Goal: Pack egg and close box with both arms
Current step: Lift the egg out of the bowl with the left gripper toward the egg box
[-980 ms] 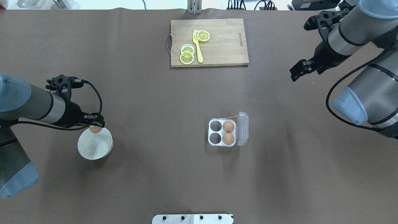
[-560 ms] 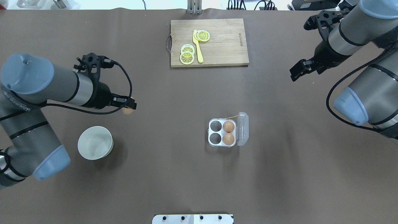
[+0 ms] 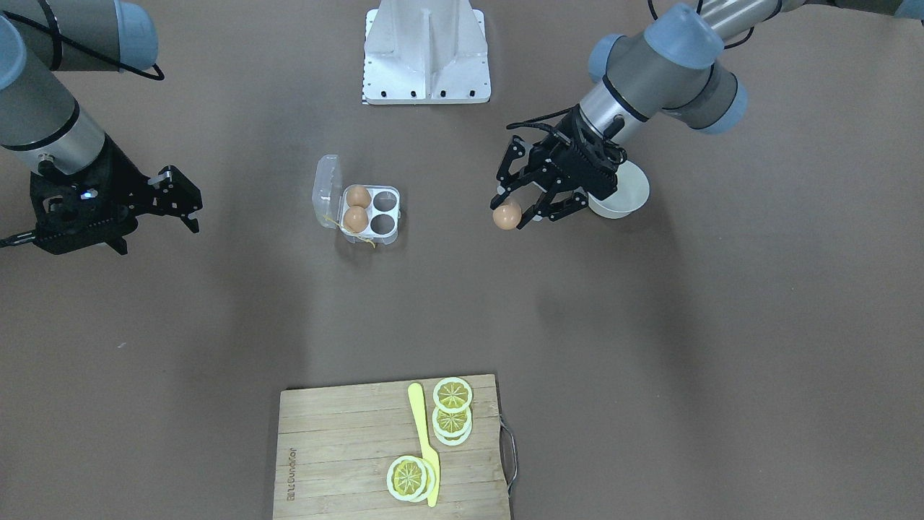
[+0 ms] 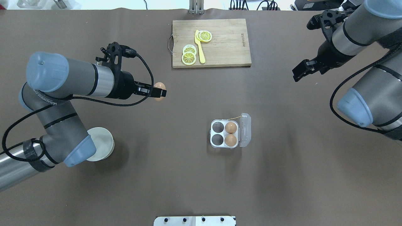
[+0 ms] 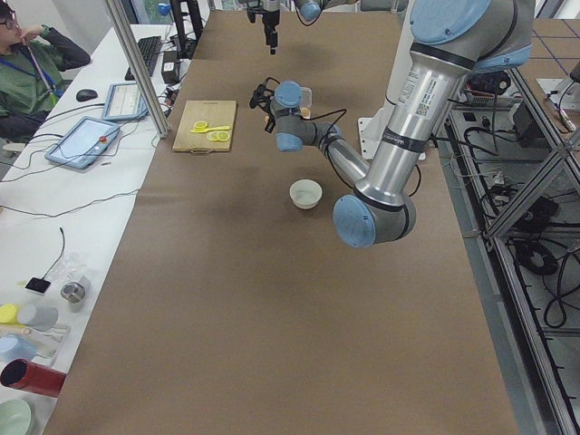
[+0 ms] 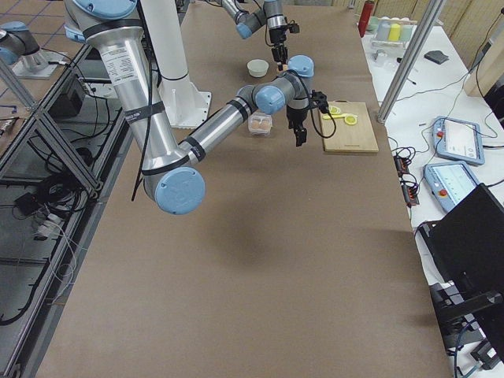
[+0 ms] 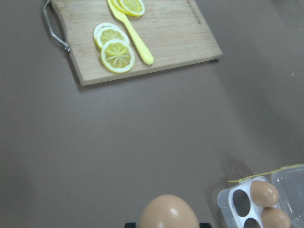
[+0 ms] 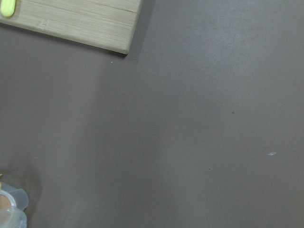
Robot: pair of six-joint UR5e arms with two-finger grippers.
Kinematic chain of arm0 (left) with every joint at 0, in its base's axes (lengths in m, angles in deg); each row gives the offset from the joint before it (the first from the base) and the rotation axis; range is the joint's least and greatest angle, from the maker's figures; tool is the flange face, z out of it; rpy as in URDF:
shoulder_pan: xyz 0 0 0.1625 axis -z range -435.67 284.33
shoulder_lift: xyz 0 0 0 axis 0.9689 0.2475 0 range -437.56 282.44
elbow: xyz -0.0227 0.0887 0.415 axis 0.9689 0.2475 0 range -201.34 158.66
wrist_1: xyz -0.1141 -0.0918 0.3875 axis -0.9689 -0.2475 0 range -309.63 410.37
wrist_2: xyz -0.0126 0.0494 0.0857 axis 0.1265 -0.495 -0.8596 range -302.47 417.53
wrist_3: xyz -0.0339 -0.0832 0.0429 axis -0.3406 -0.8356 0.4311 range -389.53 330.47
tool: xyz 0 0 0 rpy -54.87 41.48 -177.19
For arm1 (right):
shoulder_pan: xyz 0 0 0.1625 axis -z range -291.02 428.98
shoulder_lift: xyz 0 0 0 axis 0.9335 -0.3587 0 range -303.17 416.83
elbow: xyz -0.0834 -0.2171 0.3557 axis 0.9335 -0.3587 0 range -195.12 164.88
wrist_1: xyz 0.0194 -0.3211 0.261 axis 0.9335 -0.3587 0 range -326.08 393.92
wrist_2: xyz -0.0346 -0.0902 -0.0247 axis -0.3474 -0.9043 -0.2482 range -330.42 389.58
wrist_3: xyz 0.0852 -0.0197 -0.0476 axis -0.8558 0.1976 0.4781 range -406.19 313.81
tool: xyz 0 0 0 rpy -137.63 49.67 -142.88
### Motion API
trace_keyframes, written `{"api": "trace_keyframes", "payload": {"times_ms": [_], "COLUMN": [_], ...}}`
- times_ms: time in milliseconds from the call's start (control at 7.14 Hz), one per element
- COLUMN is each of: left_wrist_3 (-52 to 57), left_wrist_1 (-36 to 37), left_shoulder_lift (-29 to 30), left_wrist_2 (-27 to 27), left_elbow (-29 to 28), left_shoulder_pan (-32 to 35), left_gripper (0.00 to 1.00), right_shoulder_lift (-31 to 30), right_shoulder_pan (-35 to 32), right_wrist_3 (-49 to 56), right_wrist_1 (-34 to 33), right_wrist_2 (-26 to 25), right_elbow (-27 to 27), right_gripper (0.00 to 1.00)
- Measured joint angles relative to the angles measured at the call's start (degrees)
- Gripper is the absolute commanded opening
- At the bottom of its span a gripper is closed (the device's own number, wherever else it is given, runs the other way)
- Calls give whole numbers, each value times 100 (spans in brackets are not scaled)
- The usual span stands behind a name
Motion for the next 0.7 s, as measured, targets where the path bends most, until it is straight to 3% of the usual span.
{"api": "trace_keyframes", "payload": {"times_ms": [420,700], "left_wrist_3": [819,1545], "left_wrist_1": [-1037,-2291], "left_shoulder_lift": [443,766], "left_wrist_2": [-1796,-2077], "left_elbow": [-791,-1728], "left_shoulder_pan": [-1123,-1458], "left_gripper": [0,0], "right_shoulder_lift": [0,0], "right_shoulder_pan": [0,0], "right_wrist_3": [1,2], "right_wrist_1": [0,0], "right_wrist_2": [0,0], "right_elbow": [14,12], "right_gripper": [100,100]}}
